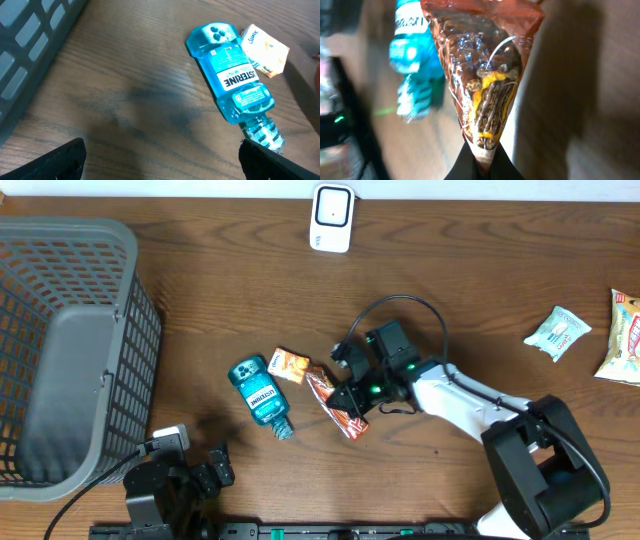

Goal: Scan the item barcode

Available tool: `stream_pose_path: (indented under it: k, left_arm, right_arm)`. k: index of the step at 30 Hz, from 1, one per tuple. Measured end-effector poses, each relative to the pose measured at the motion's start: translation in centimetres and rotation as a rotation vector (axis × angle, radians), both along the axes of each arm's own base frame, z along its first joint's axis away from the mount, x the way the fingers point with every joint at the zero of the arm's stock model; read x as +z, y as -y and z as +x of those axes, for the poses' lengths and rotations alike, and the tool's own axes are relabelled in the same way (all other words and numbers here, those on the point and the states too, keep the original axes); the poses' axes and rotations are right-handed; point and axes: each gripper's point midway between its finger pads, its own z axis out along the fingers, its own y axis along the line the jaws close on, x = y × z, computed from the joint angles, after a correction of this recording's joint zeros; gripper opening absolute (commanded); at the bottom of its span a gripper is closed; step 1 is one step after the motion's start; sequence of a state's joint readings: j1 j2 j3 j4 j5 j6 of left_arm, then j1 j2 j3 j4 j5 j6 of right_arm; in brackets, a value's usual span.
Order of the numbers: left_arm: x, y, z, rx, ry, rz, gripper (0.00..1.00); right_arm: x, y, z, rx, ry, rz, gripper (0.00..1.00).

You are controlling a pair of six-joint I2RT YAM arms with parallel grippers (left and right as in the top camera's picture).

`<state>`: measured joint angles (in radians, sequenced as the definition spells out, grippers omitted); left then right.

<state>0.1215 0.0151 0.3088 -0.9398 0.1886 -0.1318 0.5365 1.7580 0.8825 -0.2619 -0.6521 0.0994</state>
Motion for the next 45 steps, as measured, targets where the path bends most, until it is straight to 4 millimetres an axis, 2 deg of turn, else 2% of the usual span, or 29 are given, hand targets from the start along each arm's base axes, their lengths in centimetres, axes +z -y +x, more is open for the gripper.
stream_pose_path:
  k: [4, 7, 8, 9, 10, 14, 16, 18, 21, 25, 27, 34, 40, 45]
  left_arm:
    - [0.0, 0.0, 0.0, 0.0, 0.0, 0.0, 0.98]
    - [0.0, 0.0, 0.0, 0.0, 0.0, 0.0, 0.98]
    - [0.0, 0.0, 0.0, 0.0, 0.0, 0.0, 0.98]
    - [0.0, 0.0, 0.0, 0.0, 0.0, 0.0, 0.98]
    - [0.0, 0.0, 0.0, 0.0, 0.0, 0.0, 0.98]
    - [0.0, 0.0, 0.0, 0.0, 0.0, 0.0, 0.98]
    - [0.0, 0.0, 0.0, 0.0, 0.0, 0.0, 0.98]
    - [0.0, 0.0, 0.0, 0.0, 0.0, 0.0, 0.98]
    - [0.0, 0.0, 0.0, 0.0, 0.0, 0.0, 0.98]
    - [0.0, 0.0, 0.0, 0.0, 0.0, 0.0, 0.98]
    - [0.0, 0.0, 0.0, 0.0, 0.0, 0.0, 0.98]
    - [0.0, 0.0, 0.0, 0.0, 0.0, 0.0, 0.98]
    - [0.0, 0.0, 0.0, 0.0, 0.0, 0.0, 0.98]
    - [0.0, 0.0, 0.0, 0.0, 0.0, 0.0, 0.98]
  right_arm:
    - [-0.4, -1.5, 1.1, -0.002, 0.09, -0.013, 0.01]
    - [-1.7, -2.0, 1.6, -0.003, 0.072, -0.045, 0.03]
    - [-2.3, -2.0, 1.7, -0.006, 0.055, -0.063, 0.21]
    - [-2.8, -2.1, 2.0, -0.01, 0.041, -0.079, 0.44]
    - [-3.2, -2.1, 2.0, -0.012, 0.02, -0.088, 0.99]
    - [-1.3, -3.3, 3.7, -0.009, 0.033, -0.081, 0.99]
    - [-0.8, -3.0, 4.2, -0.02, 0.041, -0.118, 0.99]
    - [-0.7, -2.2, 4.2, -0.035, 0.032, -0.174, 0.99]
    - [0.7, -1.4, 4.3, -0.053, 0.058, -0.229, 0.99]
    - [3.3, -0.7, 3.9, -0.067, 0.19, -0.35, 0.99]
    - [3.8, -0.7, 3.7, -0.067, 0.272, -0.432, 0.99]
    - [3.3, -2.8, 1.5, -0.007, 0.462, -0.599, 0.99]
    - [0.9, -2.1, 2.3, -0.126, 0.526, -0.736, 0.99]
    - [-0.3, -3.3, 2.4, -0.235, 0.541, -0.724, 0.99]
